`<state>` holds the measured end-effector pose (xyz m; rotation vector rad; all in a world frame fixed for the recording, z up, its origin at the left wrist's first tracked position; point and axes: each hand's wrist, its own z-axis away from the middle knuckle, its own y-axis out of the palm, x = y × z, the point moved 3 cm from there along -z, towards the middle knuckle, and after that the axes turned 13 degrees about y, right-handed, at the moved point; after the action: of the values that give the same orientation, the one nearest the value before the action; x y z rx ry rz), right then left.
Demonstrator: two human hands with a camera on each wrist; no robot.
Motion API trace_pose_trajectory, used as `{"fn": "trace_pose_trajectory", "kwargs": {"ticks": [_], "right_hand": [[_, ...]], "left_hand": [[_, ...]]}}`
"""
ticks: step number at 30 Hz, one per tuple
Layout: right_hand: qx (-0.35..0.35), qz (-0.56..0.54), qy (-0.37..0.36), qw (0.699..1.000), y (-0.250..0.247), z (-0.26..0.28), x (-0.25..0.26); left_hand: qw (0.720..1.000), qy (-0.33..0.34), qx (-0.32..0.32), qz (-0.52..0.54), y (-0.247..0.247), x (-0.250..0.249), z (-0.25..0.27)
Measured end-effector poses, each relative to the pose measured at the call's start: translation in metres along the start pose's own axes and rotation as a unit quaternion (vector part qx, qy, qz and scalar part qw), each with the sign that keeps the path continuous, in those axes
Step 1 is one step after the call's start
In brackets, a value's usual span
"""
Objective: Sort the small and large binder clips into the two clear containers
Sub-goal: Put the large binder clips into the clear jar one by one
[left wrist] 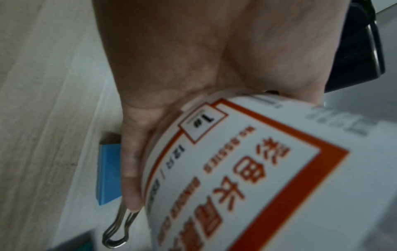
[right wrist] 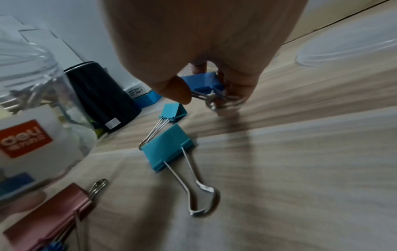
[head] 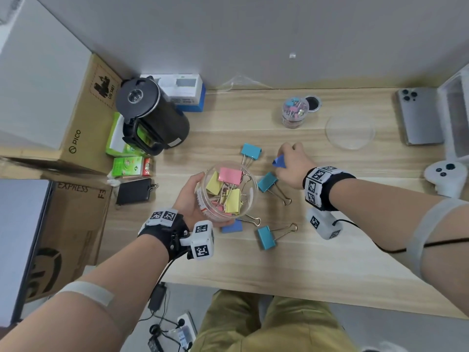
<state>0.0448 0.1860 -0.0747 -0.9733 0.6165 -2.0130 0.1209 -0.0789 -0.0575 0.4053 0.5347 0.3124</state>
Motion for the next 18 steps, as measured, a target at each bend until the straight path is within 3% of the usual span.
{"fn": "trace_pose_trajectory", "kwargs": {"ticks": [5, 10, 18], "right_hand": [[0.016, 0.037, -0.050, 0.998, 0.030, 0.013, 0.012], [-0.023, 0.104, 0.021, 0.994, 0.044, 0.011, 0.009], [-0.046, 0.070, -0.005, 0.996, 0.001, 0.023, 0.028]], "left_hand": [[1.000, -0.004, -0.008, 0.005, -0.005, 0.004, 0.002], [1.000, -0.010, -0.018, 0.018, -0.011, 0.007, 0.002], [0.999, 0.017, -0.025, 0.014, 0.002, -0.009, 0.015]]}}
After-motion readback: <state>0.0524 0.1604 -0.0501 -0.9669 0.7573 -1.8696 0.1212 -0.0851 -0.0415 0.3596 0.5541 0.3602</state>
